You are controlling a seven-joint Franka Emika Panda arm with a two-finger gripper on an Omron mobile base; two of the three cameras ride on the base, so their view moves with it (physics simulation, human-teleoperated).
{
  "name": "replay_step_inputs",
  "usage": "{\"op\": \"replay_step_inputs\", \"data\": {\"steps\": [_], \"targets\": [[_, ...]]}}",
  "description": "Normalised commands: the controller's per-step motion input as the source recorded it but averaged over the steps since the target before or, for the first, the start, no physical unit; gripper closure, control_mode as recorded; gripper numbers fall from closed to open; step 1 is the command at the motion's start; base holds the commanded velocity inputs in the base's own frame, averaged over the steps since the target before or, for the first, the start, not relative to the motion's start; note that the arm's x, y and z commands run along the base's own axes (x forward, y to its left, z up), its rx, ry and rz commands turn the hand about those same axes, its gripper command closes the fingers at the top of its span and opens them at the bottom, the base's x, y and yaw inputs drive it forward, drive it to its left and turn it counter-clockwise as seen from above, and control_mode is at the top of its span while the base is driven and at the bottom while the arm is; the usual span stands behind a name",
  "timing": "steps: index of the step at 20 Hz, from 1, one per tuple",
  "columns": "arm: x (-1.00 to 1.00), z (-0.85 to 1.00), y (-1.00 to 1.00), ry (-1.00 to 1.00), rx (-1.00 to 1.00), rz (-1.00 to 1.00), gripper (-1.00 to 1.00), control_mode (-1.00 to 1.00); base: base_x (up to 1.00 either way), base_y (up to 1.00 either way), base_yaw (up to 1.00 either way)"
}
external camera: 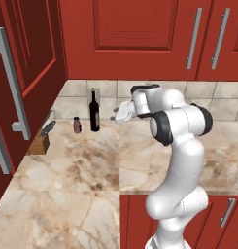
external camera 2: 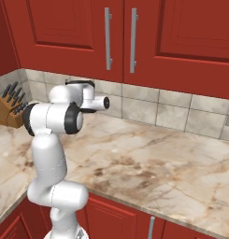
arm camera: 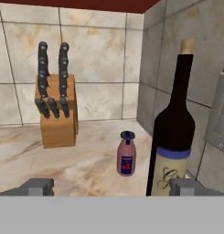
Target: Place the drinks on the dining counter in a tight cluster.
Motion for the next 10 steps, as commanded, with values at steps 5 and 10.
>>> {"op": "replay_step_inputs", "data": {"steps": [5, 10], "targets": [[0.37, -0.14, 0.00, 0.00, 0.00, 0.00, -1.00, -1.00, 0.00, 0.00, 0.00], [0.25, -0.09, 0.00, 0.01, 0.00, 0.00, -1.00, -1.00, 0.00, 0.00, 0.00]]}}
